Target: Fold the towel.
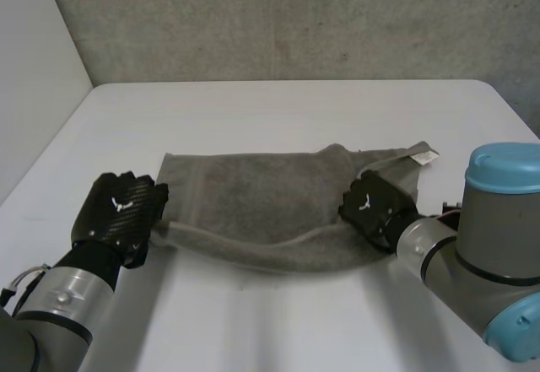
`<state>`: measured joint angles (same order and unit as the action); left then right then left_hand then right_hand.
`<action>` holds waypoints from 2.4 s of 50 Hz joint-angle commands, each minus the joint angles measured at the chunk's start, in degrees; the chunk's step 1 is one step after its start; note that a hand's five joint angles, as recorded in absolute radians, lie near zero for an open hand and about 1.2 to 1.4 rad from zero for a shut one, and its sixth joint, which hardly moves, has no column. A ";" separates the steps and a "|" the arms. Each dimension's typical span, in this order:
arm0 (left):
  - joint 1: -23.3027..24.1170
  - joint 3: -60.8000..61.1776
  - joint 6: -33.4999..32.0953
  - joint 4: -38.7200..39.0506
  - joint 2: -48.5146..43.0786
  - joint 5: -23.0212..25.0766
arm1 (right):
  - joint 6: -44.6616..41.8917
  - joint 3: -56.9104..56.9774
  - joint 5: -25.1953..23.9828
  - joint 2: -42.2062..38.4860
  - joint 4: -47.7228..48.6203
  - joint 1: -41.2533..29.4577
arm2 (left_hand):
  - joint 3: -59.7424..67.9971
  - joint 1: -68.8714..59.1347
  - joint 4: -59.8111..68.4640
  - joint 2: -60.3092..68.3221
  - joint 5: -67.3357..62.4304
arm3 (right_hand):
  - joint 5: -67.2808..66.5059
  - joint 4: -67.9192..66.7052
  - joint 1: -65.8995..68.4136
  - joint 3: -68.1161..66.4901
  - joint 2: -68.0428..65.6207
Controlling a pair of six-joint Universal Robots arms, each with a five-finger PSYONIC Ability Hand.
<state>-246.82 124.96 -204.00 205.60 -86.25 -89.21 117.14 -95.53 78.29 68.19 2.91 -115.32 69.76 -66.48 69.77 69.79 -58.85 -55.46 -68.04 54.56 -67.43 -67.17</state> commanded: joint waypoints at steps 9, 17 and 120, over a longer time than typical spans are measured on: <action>-0.77 -12.71 0.80 -0.38 9.86 -0.35 | 21.53 6.23 3.70 24.69 1.77 3.77 | 10.24 -13.52 10.23 10.21 -11.15 | -14.54 -11.96 25.44 -12.57 -12.83; -0.77 -20.99 0.71 -5.39 11.63 -0.26 | 24.37 10.89 6.26 29.90 -15.56 11.34 | 10.24 -13.52 10.23 10.21 -11.15 | -14.54 -11.96 25.44 -12.57 -12.83; -2.97 -8.16 -2.72 1.73 -14.74 0.53 | 13.91 9.40 -0.07 2.57 -18.02 3.43 | 10.24 -13.52 10.23 10.21 -11.15 | 43.77 46.35 -32.87 45.74 45.48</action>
<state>-249.84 115.93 -206.64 207.39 -101.59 -88.70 137.46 -90.37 79.90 77.35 -12.14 -111.75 69.77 -66.48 69.78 69.79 -58.85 -9.88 -20.25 18.79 -20.69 -21.87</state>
